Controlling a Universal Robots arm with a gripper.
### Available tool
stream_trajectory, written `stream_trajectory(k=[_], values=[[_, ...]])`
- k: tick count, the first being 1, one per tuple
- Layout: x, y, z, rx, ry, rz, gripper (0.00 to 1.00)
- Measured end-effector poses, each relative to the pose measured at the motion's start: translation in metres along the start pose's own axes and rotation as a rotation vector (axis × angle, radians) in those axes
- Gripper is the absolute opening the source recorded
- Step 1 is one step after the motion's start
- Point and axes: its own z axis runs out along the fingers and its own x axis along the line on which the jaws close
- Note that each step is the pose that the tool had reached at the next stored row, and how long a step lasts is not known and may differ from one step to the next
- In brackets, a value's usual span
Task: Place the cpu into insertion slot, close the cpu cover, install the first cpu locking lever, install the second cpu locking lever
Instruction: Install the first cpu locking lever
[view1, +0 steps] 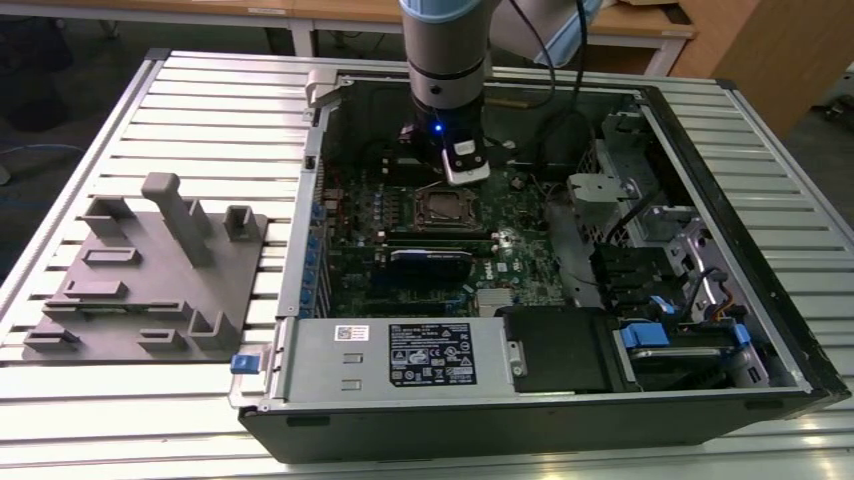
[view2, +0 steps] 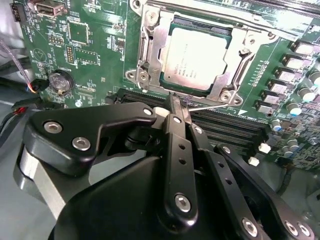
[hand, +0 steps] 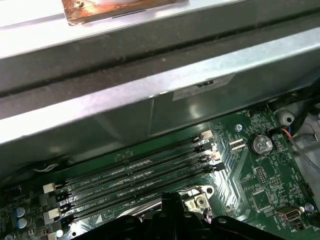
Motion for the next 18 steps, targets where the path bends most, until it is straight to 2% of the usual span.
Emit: stream_trajectory(k=[2, 3, 8, 11, 14, 18], values=[[0.0006, -0.0001, -0.0001, 0.0, -0.0005, 0.0, 0.1], [0.0016, -0.0005, -0.0002, -0.001, -0.0034, 0.0, 0.1], [0.0099, -0.0033, -0.0007, -0.0144, -0.038, -0.004, 0.1], [0.0145, -0.0044, -0.0007, -0.0199, -0.0533, -0.006, 0.1], [0.0174, -0.0042, -0.0003, -0.0232, -0.0623, -0.008, 0.1], [0.0195, -0.0021, 0.0012, -0.026, -0.0703, -0.009, 0.1]])
